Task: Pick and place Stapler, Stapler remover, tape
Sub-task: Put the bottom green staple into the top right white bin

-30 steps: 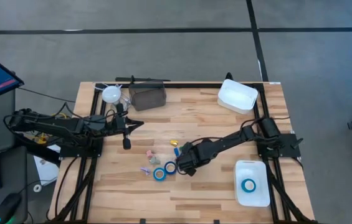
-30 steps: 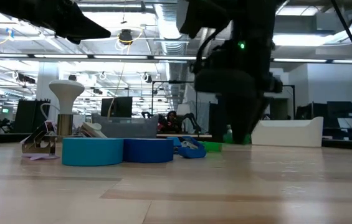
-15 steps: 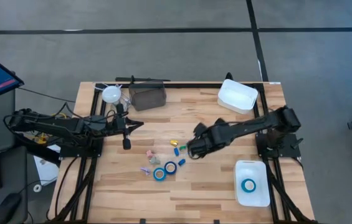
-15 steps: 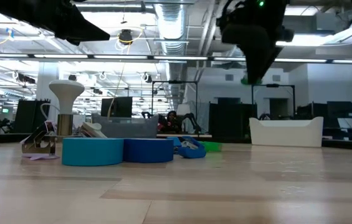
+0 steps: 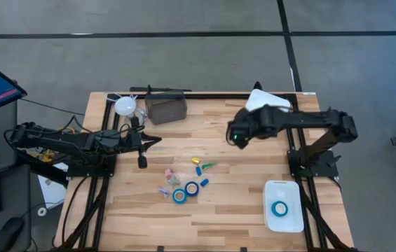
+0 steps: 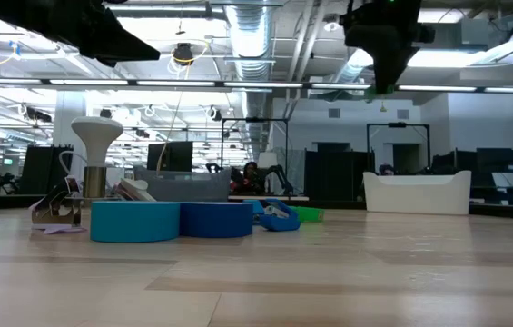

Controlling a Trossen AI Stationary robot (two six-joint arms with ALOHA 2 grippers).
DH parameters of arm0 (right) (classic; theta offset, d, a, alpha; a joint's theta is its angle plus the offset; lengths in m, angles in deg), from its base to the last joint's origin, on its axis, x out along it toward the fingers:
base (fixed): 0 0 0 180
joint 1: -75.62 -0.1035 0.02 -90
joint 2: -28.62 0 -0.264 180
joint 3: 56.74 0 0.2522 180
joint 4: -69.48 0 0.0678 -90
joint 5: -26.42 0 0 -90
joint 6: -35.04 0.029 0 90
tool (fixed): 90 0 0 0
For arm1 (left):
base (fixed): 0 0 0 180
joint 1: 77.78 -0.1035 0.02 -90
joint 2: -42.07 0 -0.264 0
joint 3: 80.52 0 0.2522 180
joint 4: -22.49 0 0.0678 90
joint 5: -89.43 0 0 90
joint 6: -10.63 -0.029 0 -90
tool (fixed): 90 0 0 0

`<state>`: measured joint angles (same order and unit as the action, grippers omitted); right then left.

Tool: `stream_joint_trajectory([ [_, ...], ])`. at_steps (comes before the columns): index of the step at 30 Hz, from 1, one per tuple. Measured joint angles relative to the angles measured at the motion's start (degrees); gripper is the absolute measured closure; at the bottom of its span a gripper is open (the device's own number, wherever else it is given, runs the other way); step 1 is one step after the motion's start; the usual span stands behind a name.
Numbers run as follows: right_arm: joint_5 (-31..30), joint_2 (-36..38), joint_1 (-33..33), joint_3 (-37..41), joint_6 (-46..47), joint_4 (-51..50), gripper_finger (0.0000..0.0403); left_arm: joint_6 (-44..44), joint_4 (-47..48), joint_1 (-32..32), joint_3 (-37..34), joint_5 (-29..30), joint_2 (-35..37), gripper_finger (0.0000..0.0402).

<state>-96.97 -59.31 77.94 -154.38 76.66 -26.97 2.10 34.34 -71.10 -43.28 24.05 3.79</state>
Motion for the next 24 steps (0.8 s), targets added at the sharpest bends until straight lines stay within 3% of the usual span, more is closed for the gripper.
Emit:
stream_joint_trajectory([
  [9,-0.28,2.88,12.77,0.07,-8.6,0.09,0.0344,0.02,0.0,0.02,0.0,-0.02,0.0,0.0394],
  [15,0.35,2.94,21.31,4.51,-14.03,2.61,0.0344,0.38,0.0,0.0,0.0,-0.02,0.0,0.0394],
  [24,5.11,2.92,32.93,16.42,-24.11,19.73,0.0344,1.11,0.0,0.02,0.0,-0.02,0.0,0.0394],
])
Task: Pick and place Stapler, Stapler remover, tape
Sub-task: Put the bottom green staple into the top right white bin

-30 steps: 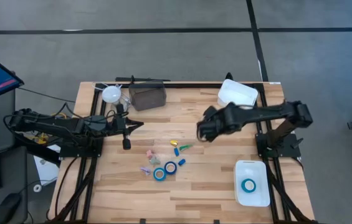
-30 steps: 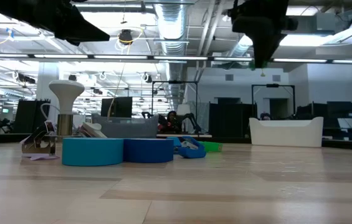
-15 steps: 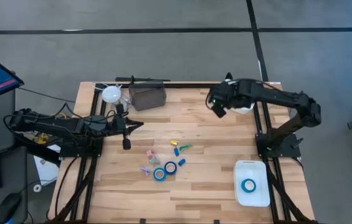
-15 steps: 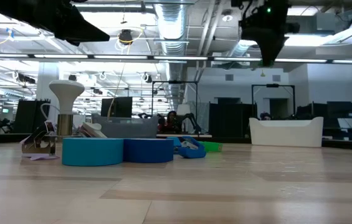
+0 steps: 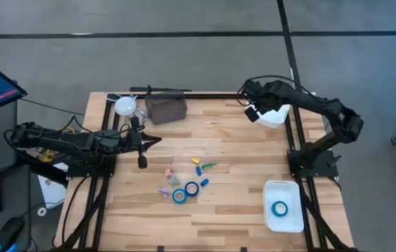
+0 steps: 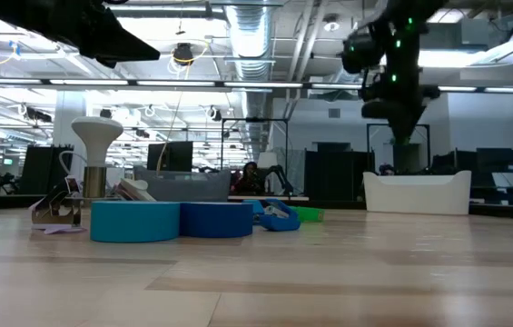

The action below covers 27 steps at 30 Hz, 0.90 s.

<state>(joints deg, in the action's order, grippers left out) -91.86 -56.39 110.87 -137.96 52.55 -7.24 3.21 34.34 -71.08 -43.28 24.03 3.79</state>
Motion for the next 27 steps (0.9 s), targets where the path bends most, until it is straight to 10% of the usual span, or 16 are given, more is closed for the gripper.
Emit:
stream_joint_trajectory([
  [27,10.36,-0.59,16.41,18.07,-3.07,16.59,0.0344,-0.01,-0.04,-0.02,0.0,0.0,0.0,0.0394],
])
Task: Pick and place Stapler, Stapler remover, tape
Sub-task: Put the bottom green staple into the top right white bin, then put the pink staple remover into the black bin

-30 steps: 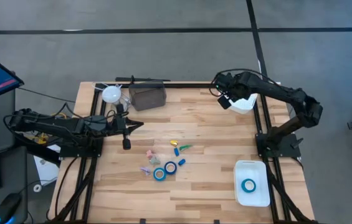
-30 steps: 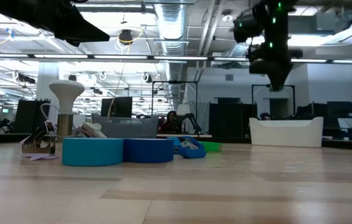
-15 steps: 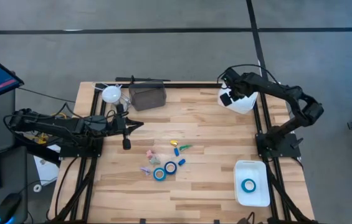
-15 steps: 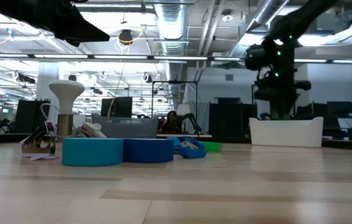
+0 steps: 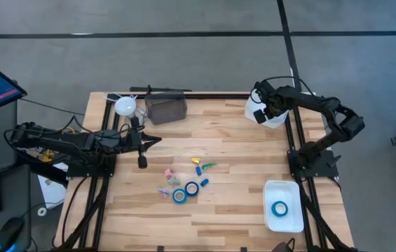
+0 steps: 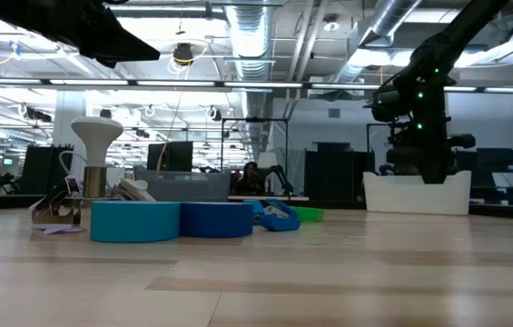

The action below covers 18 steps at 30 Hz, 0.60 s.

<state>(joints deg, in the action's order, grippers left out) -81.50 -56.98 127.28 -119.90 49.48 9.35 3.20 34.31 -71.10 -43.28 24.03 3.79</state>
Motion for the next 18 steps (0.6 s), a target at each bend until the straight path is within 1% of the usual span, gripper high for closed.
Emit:
stream_joint_trajectory([
  [4,-0.02,0.0,-0.01,0.03,-0.02,1.49,0.0333,-0.01,-0.01,0.0,0.0,0.0,0.0,0.0394],
  [14,0.0,0.0,-0.29,0.03,-2.4,1.76,0.0269,0.0,-0.01,0.0,0.0,0.0,0.0,0.0394],
  [18,0.0,0.09,-0.66,-0.4,-2.87,-0.73,0.0249,-0.01,-0.01,0.0,0.0,0.01,0.0,0.0394],
])
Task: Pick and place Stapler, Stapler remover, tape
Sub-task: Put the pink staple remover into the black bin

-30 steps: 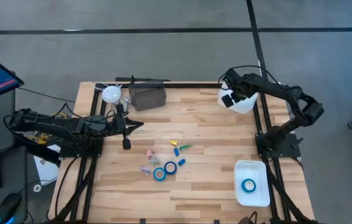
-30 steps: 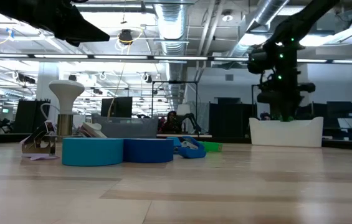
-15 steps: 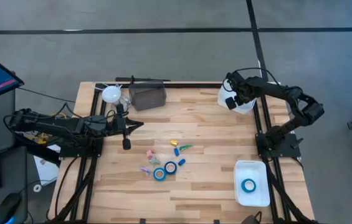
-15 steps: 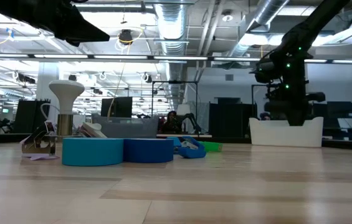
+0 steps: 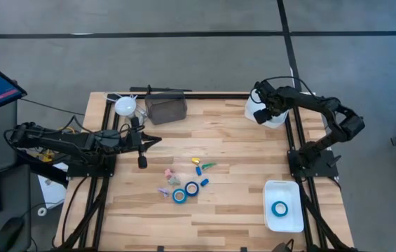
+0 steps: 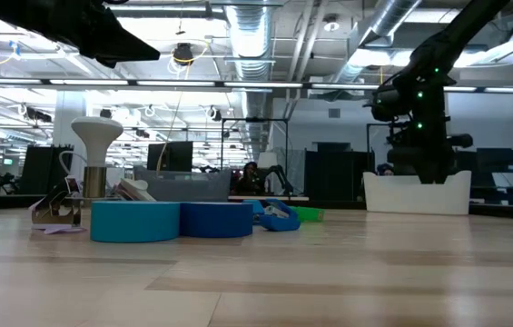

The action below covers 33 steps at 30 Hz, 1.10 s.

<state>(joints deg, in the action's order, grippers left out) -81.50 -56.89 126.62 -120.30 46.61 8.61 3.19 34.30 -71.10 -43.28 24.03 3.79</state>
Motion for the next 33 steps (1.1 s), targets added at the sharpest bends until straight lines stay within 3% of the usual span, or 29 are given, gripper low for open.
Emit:
stream_joint_trajectory([
  [6,0.18,0.04,-3.58,-6.22,-2.74,-11.01,0.0257,0.0,0.0,0.0,0.0,-0.01,0.0,0.0394],
  [15,2.57,0.09,-14.9,-19.23,-2.68,-22.22,0.0299,-0.02,0.0,0.0,0.0,-0.01,0.0,0.0394],
  [22,8.98,0.11,-25.55,-24.49,-4.77,-18.87,0.0305,0.0,0.0,0.0,0.0,0.0,0.0,0.0394],
  [28,10.77,-0.02,-34.5,-23.92,-14.26,-13.48,0.0305,-0.02,0.0,0.0,0.0,0.0,0.0,0.0394],
  [33,10.75,-0.02,-41.21,-23.92,-12.64,-7.88,0.0305,-0.02,0.0,0.0,0.0,-0.01,0.0,0.0394],
])
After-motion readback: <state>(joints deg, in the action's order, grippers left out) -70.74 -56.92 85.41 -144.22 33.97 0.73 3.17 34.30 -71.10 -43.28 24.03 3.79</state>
